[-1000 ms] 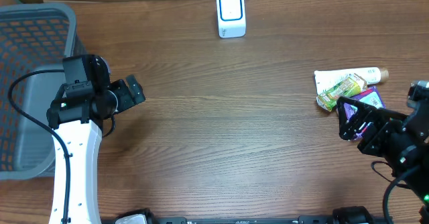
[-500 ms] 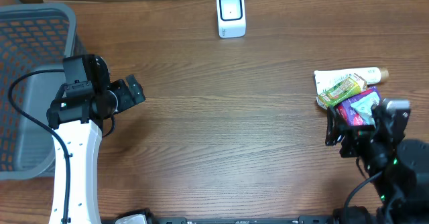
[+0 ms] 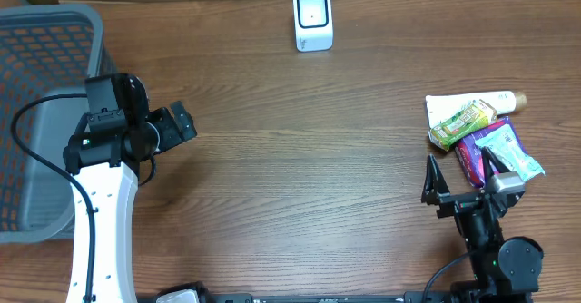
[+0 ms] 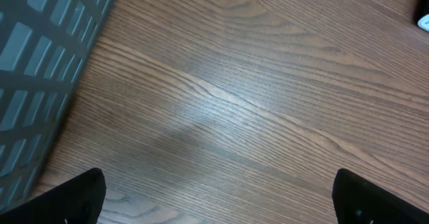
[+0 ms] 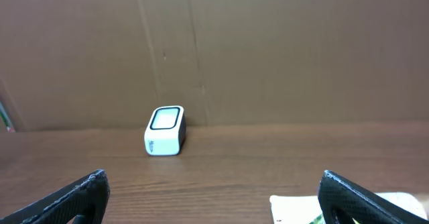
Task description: Scan the item barcode
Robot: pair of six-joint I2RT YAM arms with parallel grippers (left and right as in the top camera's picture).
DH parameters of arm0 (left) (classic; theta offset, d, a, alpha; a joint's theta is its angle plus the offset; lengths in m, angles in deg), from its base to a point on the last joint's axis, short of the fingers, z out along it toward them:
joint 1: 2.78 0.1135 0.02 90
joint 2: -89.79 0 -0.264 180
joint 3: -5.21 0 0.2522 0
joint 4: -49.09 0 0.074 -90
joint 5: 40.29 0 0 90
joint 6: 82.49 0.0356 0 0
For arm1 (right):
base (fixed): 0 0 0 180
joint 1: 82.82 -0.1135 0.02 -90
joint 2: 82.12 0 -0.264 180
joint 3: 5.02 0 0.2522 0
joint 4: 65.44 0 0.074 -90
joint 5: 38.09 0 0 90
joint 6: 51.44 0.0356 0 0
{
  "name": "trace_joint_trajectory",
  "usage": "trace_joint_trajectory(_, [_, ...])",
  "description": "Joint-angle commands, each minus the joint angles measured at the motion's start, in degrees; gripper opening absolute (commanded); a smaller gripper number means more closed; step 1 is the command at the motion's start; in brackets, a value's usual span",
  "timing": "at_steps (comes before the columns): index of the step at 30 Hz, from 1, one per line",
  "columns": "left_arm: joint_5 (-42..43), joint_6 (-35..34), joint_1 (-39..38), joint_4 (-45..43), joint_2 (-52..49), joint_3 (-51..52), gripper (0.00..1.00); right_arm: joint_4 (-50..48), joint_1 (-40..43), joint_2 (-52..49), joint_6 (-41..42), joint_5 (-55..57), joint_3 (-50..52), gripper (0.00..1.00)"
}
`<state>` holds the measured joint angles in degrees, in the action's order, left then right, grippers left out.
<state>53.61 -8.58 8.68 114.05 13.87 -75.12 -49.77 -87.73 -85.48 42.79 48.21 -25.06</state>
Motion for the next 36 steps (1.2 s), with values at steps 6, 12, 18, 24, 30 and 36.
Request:
trace_joint_trajectory(6, [0.2, 1.1, 0.0, 0.0, 0.5, 0.1, 0.99, 1.2, 0.0, 3.2, 2.0, 2.4, 5.8, 1.0])
trace_joint_trajectory(12, [0.2, 1.1, 0.0, 0.0, 0.5, 0.1, 1.0, 2.7, -0.2, 3.2, 2.0, 2.1, 5.8, 1.0])
trace_joint_trajectory(18, [0.2, 1.1, 0.0, 0.0, 0.5, 0.1, 0.99, 2.7, -0.2, 3.2, 2.0, 2.1, 5.8, 1.0])
trace_joint_trajectory(24, [0.2, 1.1, 0.0, 0.0, 0.5, 0.1, 1.0, 2.7, -0.2, 3.2, 2.0, 2.1, 5.8, 1.0])
trace_joint_trajectory(30, [0.2, 1.1, 0.0, 0.0, 0.5, 0.1, 1.0, 2.7, -0.2, 3.2, 2.0, 2.1, 5.8, 1.0])
trace_joint_trajectory(36, [0.1, 1.1, -0.2, -0.3, 5.4, 3.9, 1.0, 2.7, -0.2, 3.2, 2.0, 2.1, 5.8, 1.0])
